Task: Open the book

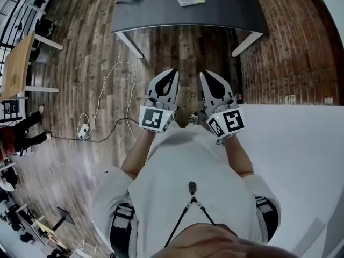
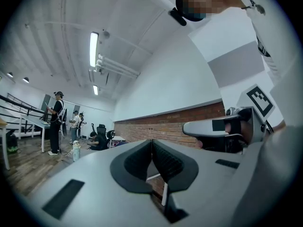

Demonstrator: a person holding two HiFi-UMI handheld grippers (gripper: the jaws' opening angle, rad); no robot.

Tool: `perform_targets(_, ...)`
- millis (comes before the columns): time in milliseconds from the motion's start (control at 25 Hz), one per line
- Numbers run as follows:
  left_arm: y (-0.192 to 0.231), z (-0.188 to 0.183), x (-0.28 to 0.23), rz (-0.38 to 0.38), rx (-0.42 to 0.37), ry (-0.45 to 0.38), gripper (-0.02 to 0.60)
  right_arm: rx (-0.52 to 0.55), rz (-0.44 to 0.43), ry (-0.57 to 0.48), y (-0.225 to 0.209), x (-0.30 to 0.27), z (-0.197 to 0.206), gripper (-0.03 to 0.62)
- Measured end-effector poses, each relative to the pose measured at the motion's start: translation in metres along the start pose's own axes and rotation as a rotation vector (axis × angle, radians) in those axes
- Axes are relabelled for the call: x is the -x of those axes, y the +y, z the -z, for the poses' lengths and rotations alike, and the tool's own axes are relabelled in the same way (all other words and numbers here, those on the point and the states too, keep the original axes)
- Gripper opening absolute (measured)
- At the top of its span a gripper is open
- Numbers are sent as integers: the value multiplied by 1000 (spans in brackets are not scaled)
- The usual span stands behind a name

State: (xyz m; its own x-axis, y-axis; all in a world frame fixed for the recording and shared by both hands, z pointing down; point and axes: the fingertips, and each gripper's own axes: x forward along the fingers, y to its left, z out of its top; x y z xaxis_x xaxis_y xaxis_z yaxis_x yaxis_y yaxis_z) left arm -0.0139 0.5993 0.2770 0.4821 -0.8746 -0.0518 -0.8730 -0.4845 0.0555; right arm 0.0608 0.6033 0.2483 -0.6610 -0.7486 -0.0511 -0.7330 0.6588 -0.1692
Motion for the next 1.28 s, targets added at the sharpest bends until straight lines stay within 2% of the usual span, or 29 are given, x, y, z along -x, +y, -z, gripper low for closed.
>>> perform_targets(440, -41, 1, -23, -41, -32, -5, 23, -63, 12, -32, -53, 33, -8, 37)
perform_targets(760, -63, 9, -41, -92, -11, -20, 23, -55, -11, -18, -87, 50, -8, 37)
perform_targets(1040, -59, 2, -63, -103, -8, -42, 23, -48, -20, -13, -104, 38, -17, 37)
perform_targets(1280, -41, 11, -75, -106, -7, -35, 22, -32, -38, -2, -107, 22, -10, 37)
